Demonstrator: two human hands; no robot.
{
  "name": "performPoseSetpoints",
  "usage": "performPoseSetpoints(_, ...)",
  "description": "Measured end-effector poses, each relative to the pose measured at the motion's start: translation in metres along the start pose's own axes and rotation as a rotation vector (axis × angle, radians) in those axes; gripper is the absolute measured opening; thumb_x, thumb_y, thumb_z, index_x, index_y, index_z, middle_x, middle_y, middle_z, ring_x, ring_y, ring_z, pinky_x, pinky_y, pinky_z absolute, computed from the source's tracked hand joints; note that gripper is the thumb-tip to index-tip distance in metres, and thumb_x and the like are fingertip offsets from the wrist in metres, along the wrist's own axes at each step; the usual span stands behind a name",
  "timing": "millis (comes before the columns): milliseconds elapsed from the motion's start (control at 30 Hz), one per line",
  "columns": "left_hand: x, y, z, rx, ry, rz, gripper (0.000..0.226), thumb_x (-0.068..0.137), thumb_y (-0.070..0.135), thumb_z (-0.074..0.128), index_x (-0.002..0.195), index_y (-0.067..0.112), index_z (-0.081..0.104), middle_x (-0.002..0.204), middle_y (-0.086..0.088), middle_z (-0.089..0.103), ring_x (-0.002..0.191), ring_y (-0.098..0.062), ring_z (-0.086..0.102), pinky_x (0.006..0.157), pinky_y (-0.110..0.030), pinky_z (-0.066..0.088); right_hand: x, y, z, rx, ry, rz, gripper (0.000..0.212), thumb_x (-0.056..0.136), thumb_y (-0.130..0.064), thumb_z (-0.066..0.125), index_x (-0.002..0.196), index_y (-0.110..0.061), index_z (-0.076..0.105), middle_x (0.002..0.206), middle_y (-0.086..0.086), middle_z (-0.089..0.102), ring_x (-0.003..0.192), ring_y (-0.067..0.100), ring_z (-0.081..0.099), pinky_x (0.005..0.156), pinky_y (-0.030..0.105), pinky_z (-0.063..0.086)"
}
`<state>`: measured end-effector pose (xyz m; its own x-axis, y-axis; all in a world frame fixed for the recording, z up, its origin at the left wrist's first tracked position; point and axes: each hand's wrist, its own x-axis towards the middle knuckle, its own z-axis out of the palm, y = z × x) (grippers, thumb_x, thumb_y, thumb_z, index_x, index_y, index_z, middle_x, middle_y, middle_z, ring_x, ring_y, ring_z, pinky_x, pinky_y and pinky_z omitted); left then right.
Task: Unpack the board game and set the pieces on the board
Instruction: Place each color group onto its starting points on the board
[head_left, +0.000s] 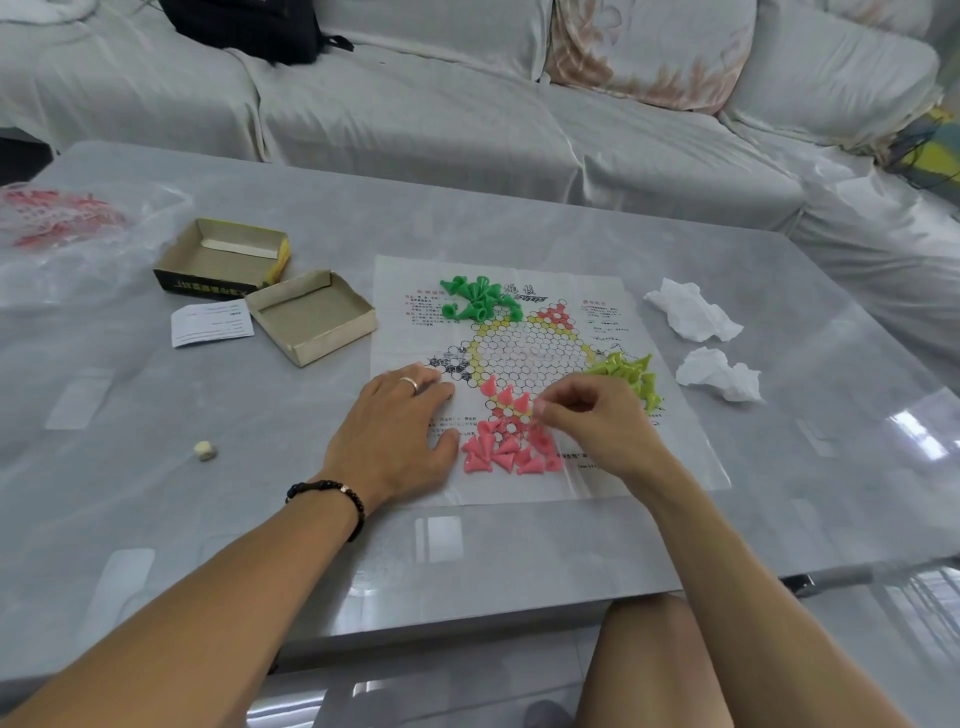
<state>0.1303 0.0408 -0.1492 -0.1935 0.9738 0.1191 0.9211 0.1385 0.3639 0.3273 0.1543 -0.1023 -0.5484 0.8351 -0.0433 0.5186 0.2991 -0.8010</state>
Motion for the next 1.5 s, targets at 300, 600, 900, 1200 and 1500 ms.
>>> performPoseSetpoints(300, 0.0, -0.001, 0.001, -0.001, 0.004, 0.008, 0.063, 0.083, 0.051, 0.037, 0.138, 0.021, 0.045, 0.144, 0.001, 0.04, 0.138, -0.018, 0.028, 0.117, -0.034, 0.016, 0.01, 0.0, -0.008, -0.01, 0.107, 0.125, 0.018, 0.084, -0.013, 0.072, 0.095, -0.012, 0.058, 0.067, 0.008, 0.07, 0.056, 0.013, 0.067, 0.062, 0.032, 0.057)
performPoseSetpoints(600, -0.001, 0.0, 0.0, -0.002, 0.017, 0.014, 0.062, 0.082, 0.05, 0.036, 0.136, 0.021, 0.046, 0.143, 0.001, 0.041, 0.137, -0.018, 0.029, 0.117, -0.033, 0.016, 0.02, 0.002, -0.006, -0.45, -0.058, -0.033, 0.015, 0.089, -0.015, 0.063, 0.099, -0.014, 0.074, 0.082, -0.01, 0.066, 0.073, -0.001, 0.058, 0.062, 0.008, 0.039)
performPoseSetpoints(900, 0.0, 0.0, 0.0, -0.002, 0.006, 0.01, 0.064, 0.082, 0.051, 0.035, 0.138, 0.022, 0.044, 0.145, 0.002, 0.039, 0.139, -0.017, 0.025, 0.117, -0.032, 0.014, 0.027, 0.007, 0.001, -0.406, -0.081, 0.006, 0.009, 0.085, -0.012, 0.068, 0.091, -0.018, 0.07, 0.073, -0.007, 0.067, 0.066, 0.006, 0.061, 0.062, 0.02, 0.046)
performPoseSetpoints(1200, 0.0, 0.0, -0.001, -0.01, 0.003, 0.017, 0.063, 0.082, 0.05, 0.037, 0.137, 0.02, 0.046, 0.144, -0.001, 0.041, 0.138, -0.019, 0.028, 0.117, -0.034, 0.016, 0.0, 0.001, -0.007, -0.261, -0.022, -0.061, 0.016, 0.078, -0.008, 0.062, 0.077, -0.022, 0.069, 0.07, -0.008, 0.066, 0.061, -0.001, 0.056, 0.059, 0.012, 0.045)
performPoseSetpoints(1500, 0.0, 0.0, -0.001, -0.008, 0.009, 0.013, 0.063, 0.081, 0.05, 0.038, 0.135, 0.02, 0.048, 0.142, -0.001, 0.042, 0.136, -0.02, 0.031, 0.116, -0.034, 0.018, -0.003, 0.003, -0.004, -0.251, 0.021, -0.072, 0.008, 0.083, -0.014, 0.07, 0.077, -0.018, 0.074, 0.067, -0.008, 0.068, 0.058, -0.001, 0.057, 0.058, 0.014, 0.047)
